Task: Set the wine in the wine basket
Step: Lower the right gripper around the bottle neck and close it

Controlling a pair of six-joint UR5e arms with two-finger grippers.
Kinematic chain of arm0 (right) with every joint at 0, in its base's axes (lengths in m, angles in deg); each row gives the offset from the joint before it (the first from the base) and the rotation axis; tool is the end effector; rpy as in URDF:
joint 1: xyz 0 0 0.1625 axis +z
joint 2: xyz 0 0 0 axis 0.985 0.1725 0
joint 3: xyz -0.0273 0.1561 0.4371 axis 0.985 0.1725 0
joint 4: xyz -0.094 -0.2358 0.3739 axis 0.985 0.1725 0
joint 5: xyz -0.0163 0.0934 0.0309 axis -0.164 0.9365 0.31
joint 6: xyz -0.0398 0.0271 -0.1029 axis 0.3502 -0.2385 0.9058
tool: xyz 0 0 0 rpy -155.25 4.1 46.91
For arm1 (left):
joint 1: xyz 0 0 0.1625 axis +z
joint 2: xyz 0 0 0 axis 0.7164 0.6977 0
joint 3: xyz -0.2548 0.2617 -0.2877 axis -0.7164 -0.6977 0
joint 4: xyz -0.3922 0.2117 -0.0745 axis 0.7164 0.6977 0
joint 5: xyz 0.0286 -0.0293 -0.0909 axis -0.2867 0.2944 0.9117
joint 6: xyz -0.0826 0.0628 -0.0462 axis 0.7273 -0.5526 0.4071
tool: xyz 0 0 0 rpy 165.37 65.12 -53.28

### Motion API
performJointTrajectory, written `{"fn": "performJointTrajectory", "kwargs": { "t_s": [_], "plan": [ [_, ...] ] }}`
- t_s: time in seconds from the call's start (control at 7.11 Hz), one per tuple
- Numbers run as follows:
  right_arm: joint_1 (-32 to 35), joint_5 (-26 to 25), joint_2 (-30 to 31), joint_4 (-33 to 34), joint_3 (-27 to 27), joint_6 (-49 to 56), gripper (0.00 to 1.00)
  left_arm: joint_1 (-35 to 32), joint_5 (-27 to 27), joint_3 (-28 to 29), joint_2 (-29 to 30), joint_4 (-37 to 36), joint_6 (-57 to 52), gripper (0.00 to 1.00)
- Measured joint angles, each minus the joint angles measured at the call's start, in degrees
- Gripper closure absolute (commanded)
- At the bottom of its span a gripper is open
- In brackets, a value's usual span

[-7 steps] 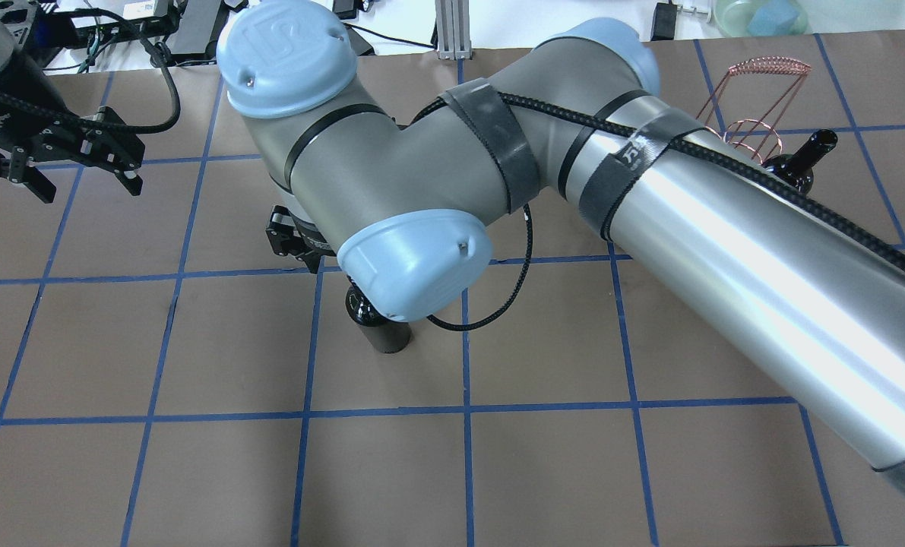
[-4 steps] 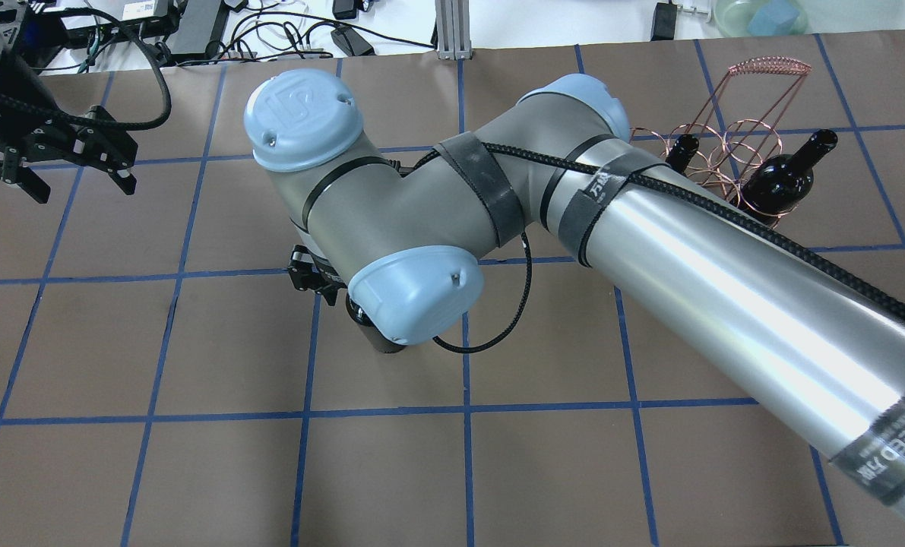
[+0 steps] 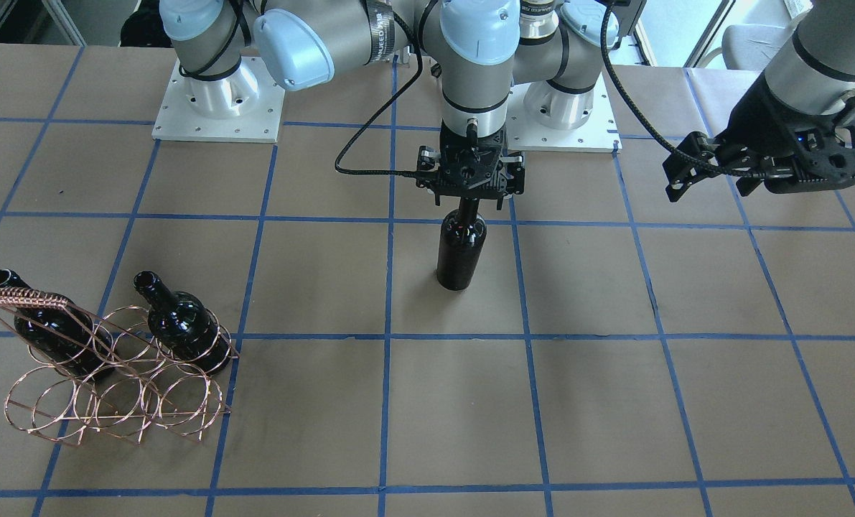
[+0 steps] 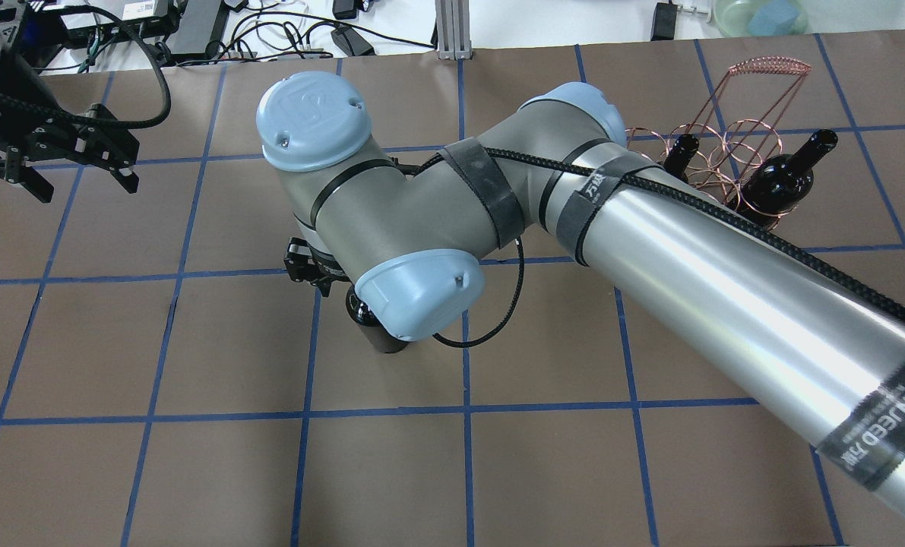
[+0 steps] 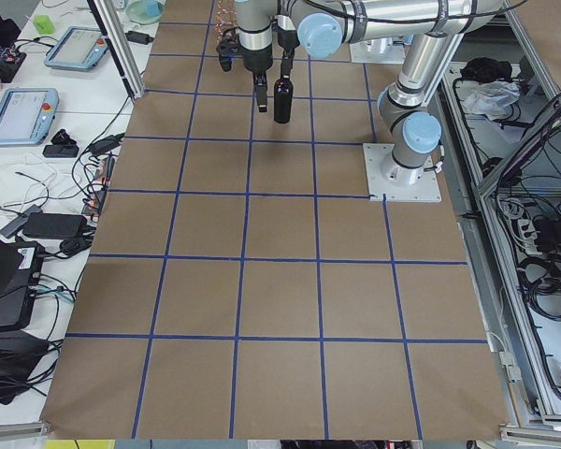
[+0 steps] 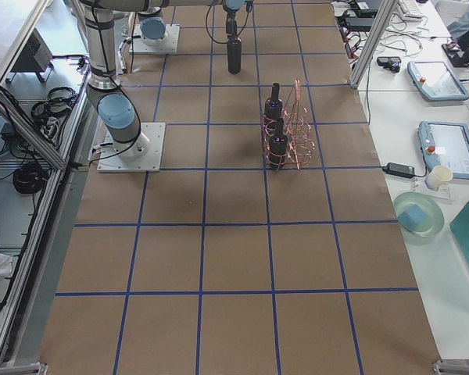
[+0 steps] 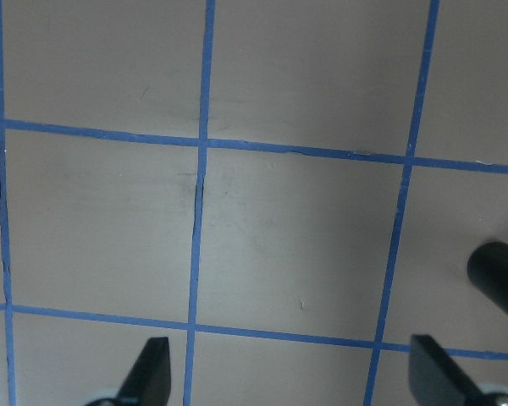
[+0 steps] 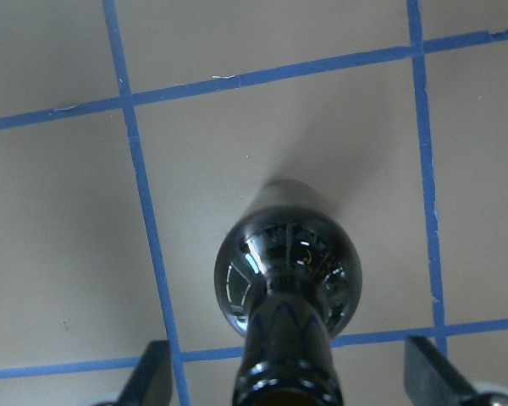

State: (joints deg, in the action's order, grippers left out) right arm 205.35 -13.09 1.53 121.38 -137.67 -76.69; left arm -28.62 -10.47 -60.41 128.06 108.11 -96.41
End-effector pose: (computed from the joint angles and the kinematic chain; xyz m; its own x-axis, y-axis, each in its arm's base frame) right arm 0.5018 -0.4628 0.3765 -0.9854 0.1396 -0.0975 0.1390 0.9902 0.0133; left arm 0.0183 -0.5403 0.5211 -0.9939 -0.1030 -0.0394 -0.1049 0.9933 0.0477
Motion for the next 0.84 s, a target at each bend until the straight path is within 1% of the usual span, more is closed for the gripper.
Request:
{"fn": "performJointTrajectory", "kwargs": {
  "t_s": [0.14, 0.28, 0.7, 0.84],
  "plan": [
    [-0.1, -0.2, -0.3, 0.2, 0.0, 0.2, 0.29, 0.0, -0.1, 0.0, 0.0, 0.0, 0.0, 0.00],
    [-0.4, -0.1, -0.5, 0.3, 0.0, 0.6, 0.30, 0.1, -0.2, 0.0, 0.0, 0.0, -0.1, 0.00],
    [-1.5, 0.1, -0.6, 0.4, 0.0, 1.2, 0.37, 0.1, -0.4, 0.0, 0.0, 0.0, -0.1, 0.00],
    [-1.6, 0.3, -0.5, 0.4, 0.0, 1.2, 0.37, 0.1, -0.5, 0.0, 0.0, 0.1, -0.2, 0.00]
  ]
}}
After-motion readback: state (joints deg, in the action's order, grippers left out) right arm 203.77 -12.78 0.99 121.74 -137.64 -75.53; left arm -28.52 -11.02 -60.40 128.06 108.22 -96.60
